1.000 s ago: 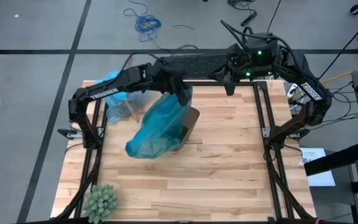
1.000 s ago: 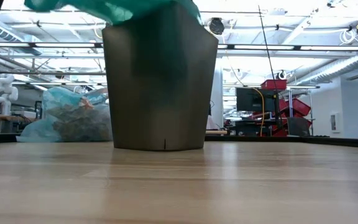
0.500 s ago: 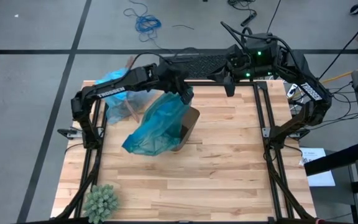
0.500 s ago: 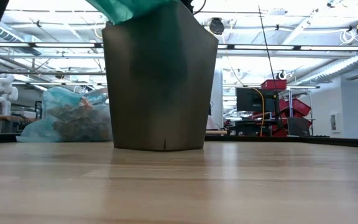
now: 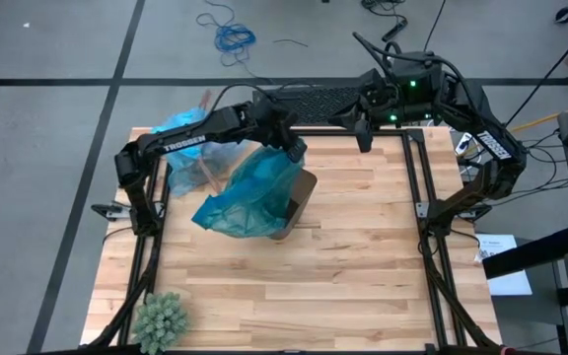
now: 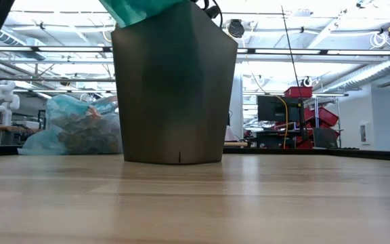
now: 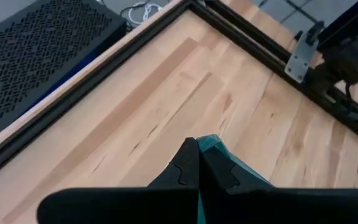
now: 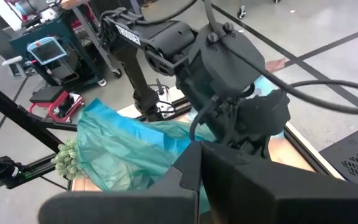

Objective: Place trash/remove bag and relplace
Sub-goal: Insert the blue trash bag into the black trash bin

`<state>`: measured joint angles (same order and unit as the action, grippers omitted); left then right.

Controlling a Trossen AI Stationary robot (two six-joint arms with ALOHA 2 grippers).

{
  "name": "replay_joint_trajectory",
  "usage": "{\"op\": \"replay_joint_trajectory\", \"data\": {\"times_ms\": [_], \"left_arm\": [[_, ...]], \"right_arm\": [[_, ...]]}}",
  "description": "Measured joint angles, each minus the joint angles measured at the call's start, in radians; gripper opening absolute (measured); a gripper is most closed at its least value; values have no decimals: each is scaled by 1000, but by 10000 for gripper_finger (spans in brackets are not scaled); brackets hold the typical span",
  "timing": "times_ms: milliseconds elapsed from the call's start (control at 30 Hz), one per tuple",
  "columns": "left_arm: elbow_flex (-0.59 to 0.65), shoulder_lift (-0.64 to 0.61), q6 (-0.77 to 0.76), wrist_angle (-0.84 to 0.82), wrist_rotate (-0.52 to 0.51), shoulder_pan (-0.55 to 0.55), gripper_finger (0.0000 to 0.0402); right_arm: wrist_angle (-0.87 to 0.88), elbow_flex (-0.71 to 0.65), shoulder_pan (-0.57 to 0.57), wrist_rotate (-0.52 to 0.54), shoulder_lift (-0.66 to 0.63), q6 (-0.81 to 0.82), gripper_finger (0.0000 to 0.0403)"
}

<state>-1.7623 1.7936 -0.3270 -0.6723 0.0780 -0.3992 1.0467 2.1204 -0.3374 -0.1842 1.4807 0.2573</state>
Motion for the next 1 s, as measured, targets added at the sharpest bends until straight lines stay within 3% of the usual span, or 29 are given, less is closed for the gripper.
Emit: {"op": "replay_joint_trajectory", "data": {"times_ms": [333,500,767,1000], "left_arm": [[10,3,5,13,24,-19,5],[-45,4,12,12,102,-33,52],[-151,4,28,8,106,-56,154],[-234,3,51,-6,105,-101,182]], "right_arm": [[-29,0,0,-3,0,-16,1],[-34,0,0,-29,0,-56,27],[-34,0,0,-31,0,-88,105],[-35,0,0,-31,0,-95,150]]}}
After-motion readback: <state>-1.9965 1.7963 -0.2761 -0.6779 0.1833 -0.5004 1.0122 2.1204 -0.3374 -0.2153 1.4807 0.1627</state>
